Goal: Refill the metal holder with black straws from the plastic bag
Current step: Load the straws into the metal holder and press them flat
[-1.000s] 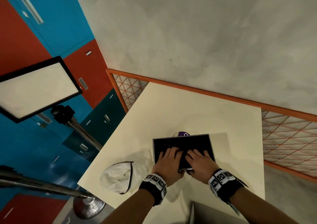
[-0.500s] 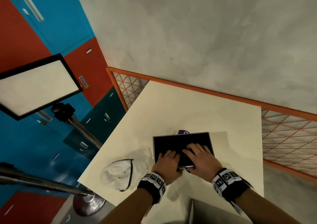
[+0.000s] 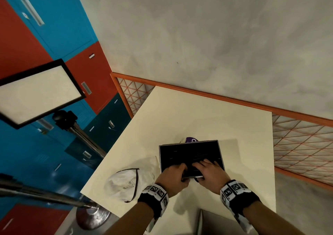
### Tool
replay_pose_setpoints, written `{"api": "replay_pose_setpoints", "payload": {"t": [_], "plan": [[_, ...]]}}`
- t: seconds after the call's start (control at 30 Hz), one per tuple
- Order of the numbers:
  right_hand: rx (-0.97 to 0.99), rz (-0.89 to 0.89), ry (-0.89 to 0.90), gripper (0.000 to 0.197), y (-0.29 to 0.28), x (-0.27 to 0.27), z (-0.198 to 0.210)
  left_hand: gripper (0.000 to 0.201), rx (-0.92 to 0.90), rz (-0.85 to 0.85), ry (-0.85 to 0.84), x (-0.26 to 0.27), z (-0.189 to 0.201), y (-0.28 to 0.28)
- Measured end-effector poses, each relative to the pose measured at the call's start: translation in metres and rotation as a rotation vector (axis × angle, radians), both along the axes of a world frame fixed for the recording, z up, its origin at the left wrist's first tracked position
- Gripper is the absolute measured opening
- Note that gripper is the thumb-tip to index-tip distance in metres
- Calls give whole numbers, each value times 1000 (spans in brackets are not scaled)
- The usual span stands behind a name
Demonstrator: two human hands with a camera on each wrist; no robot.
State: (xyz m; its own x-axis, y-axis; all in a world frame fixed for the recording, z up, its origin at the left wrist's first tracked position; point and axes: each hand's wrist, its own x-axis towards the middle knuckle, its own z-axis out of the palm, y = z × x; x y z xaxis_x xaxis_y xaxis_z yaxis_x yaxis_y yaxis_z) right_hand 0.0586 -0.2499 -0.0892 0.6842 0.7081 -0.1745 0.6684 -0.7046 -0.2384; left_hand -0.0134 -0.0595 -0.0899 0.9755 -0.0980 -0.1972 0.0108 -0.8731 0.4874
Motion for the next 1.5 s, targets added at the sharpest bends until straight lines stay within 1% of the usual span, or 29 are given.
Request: {"api": "replay_pose_setpoints", "payload": {"t": [0.07,0.13,0.23,0.33,0.4,0.5,0.6,0.73,0.83,1.0,1.1,1.17,1.4,1.5], "plan": [[40,3,28,51,-4,0,1,32,34,-10,15,0,-2,-1],[65,23,31,49,-7,0,2,35,58,-9,24,0,-4,-3],[101,66,-15,46,-11,-4,7,39,56,17,36,2,-4,-3],[126,66,-57,38,-8,-10,10,39,34,41,40,4,-4,-3],[82,76,-16,34,-4,-13,11,42,21,46,44,5,-3,-4],[-56,110,51,41,3,-15,11,47,-11,45,34,6,-5,-3],[-124,79,93,44,10,-10,14,44,-11,55,66,5,-4,-4],[-188,59,161,48,14,-7,14,37,38,58,111,4,-3,-3],[-187,20,186,53,12,-8,14,37,67,43,134,5,-4,-4],[-124,-45,233,62,9,-8,19,35,90,57,180,5,-6,-7],[-67,-67,285,58,8,-5,25,37,83,78,193,6,-4,-8],[-63,-56,305,55,8,-6,28,38,67,89,198,8,-4,-7],[-237,12,341,49,22,-7,34,42,-16,119,193,5,-2,-8],[-258,10,344,47,26,-6,30,41,-25,130,182,5,-4,-8]]}}
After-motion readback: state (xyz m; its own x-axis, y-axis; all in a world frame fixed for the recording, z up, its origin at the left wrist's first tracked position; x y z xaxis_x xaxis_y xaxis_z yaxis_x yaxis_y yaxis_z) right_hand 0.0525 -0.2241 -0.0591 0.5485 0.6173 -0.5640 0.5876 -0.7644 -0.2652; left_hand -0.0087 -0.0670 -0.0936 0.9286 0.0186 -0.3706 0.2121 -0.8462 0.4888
